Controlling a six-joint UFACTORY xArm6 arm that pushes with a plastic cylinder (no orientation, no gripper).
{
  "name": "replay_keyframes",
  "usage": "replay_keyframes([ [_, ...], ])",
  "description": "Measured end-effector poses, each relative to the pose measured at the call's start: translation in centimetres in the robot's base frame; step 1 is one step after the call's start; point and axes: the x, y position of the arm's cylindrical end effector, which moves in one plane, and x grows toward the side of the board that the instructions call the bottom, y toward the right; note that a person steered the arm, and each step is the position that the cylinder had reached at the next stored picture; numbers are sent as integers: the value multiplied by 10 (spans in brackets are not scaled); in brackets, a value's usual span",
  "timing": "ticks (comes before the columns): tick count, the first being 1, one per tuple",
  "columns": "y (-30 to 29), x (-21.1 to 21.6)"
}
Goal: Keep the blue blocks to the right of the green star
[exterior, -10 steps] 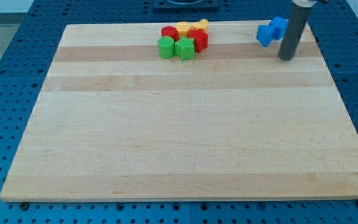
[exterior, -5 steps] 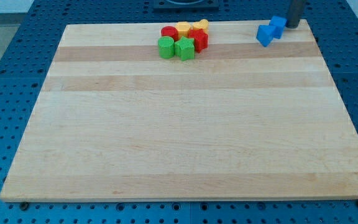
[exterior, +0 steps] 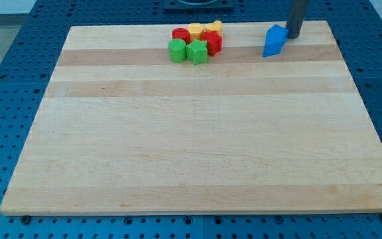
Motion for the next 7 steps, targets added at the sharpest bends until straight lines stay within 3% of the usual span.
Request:
replay_keyframes([
  [4,-45,21],
  [7,-38,31],
])
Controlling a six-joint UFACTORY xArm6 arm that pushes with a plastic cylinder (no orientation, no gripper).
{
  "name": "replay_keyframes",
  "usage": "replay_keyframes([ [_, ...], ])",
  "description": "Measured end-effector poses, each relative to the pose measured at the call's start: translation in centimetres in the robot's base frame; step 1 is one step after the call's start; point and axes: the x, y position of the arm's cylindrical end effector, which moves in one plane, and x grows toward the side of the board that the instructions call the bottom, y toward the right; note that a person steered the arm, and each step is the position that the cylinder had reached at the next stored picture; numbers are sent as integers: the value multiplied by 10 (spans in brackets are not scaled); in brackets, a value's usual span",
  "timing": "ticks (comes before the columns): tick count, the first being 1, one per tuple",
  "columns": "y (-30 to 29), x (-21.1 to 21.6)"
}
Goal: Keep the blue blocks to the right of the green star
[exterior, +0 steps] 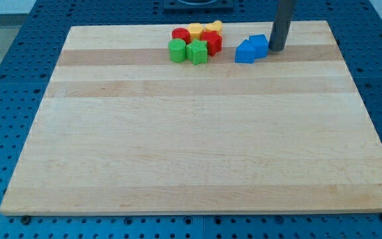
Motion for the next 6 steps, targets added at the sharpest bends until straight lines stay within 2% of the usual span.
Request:
replay_keyframes([
  [2,-15,-41],
  [3,-40,-40],
  [6,-45,4],
])
